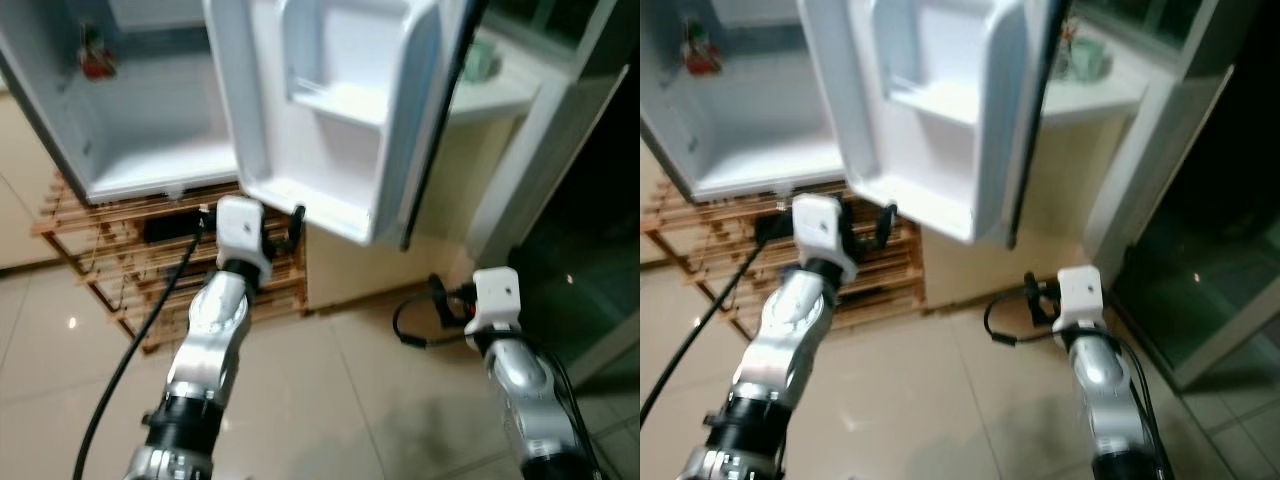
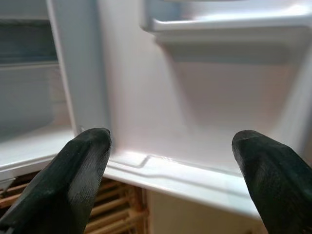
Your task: Restocking fridge
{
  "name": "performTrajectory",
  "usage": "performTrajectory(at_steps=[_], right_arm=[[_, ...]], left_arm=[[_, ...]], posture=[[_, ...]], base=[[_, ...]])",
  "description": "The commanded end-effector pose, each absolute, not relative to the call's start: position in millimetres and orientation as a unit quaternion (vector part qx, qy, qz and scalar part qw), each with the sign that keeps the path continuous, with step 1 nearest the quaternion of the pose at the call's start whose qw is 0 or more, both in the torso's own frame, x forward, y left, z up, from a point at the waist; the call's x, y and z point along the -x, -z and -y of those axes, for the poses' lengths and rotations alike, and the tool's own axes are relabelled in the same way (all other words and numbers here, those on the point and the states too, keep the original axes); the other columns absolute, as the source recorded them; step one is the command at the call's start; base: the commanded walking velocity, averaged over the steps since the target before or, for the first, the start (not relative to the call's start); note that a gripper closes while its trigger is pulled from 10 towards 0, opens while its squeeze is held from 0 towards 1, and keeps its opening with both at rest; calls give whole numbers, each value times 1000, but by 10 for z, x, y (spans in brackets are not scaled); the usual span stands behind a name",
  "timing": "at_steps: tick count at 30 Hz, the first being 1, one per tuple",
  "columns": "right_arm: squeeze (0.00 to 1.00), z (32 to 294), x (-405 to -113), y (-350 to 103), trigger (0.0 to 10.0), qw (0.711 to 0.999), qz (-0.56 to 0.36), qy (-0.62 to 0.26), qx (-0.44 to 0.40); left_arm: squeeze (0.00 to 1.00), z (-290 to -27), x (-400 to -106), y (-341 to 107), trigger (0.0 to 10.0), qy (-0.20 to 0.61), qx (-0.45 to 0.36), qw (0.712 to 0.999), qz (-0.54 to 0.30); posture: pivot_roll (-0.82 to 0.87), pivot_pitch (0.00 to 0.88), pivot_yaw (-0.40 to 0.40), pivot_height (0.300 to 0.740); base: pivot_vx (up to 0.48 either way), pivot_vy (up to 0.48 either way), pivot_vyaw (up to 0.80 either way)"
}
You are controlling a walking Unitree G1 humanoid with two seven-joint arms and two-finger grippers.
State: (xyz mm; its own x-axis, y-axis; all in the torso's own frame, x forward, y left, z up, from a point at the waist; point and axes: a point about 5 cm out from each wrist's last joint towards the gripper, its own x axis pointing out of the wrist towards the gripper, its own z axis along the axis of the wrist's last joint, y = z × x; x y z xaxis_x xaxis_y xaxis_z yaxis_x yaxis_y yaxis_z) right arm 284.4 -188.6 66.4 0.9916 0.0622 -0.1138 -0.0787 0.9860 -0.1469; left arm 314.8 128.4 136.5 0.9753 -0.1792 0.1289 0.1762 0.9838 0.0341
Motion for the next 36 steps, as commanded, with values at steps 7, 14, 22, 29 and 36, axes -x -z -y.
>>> performTrajectory(at_steps=[7,14,22,29,36], right_arm=[[0,1936,-3054,-760,10000,992,-36,-1,117],[0,2313,-3314,-997,10000,974,-26,127,184],[0,2324,-3612,-1172,10000,974,-43,149,163],[0,2114,-3855,-1340,10000,979,-85,111,150],[0,1843,-3951,-1401,10000,986,-97,52,121]], left_arm=[[0,-1398,-3158,-1391,10000,56,-23,995,79],[0,-1381,-3186,-1423,10000,61,-33,994,82],[0,-1482,-3123,-710,10000,60,-108,982,-145],[0,-1611,-2851,-164,10000,111,-165,931,-306],[0,-1749,-2635,208,10000,130,-199,888,-395]], posture=[[-65,0,23,740],[-58,0,29,740],[-47,0,40,740],[-4,0,18,740],[15,0,-6,740]], base=[[88,306,0],[0,0,0],[0,0,0],[0,0,0],[0,0,0]])
